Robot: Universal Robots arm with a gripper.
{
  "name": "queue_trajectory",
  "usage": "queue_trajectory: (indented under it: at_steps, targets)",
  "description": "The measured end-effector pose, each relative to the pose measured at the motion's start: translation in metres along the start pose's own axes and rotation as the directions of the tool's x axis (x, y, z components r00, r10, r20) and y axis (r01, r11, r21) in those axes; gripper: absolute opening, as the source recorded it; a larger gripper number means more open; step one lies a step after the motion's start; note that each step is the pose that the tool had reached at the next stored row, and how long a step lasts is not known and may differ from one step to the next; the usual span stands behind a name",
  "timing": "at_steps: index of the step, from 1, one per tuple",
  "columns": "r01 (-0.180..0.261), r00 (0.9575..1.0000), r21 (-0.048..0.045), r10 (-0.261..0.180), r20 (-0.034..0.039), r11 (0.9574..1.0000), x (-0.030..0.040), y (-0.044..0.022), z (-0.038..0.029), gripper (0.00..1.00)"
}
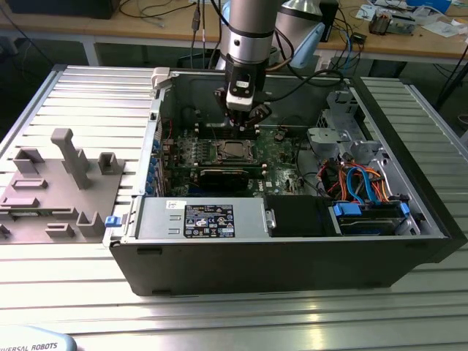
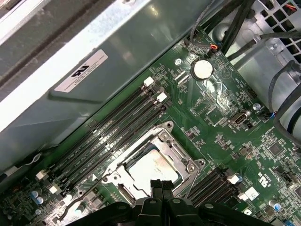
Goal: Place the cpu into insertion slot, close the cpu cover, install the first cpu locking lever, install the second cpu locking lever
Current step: 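Install the first cpu locking lever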
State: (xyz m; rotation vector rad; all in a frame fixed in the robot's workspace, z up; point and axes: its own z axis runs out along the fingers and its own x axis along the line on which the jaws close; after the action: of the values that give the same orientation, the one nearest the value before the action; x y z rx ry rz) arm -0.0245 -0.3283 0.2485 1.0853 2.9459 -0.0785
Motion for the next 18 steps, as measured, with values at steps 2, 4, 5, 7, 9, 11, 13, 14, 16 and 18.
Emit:
queue_trajectory:
  at_steps: [2,4,5,7,9,11,13,14,16,18]
  targets:
    - [0.008,1.0000,-0.0002,-0.008,0.0004,1.0000,0.0000,0.0000,0.0000,0.11]
    - [0.016,0.9999,-0.0003,-0.016,0.0008,0.9999,0.0000,0.0000,0.0000,0.11]
    - [0.019,0.9998,-0.0004,-0.019,0.0009,0.9998,0.0000,0.0000,0.0000,0.11]
    - [0.026,0.9996,-0.0005,-0.026,0.0013,0.9996,0.0000,0.0000,0.0000,0.11]
    - [0.033,0.9994,-0.0006,-0.033,0.0016,0.9994,0.0000,0.0000,0.0000,0.11]
    - [0.039,0.9992,-0.0008,-0.039,0.0018,0.9992,0.0000,0.0000,0.0000,0.11]
    - [0.046,0.9989,-0.0011,-0.046,0.0021,0.9989,0.0000,0.0000,0.0000,0.11]
    - [0.048,0.9988,-0.0013,-0.048,0.0020,0.9988,0.0000,0.0000,0.0000,0.11]
    - [0.056,0.9984,-0.0016,-0.056,0.0021,0.9984,0.0000,0.0000,0.0000,0.11]
    - [0.061,0.9982,-0.0017,-0.061,0.0024,0.9982,0.0000,0.0000,0.0000,0.11]
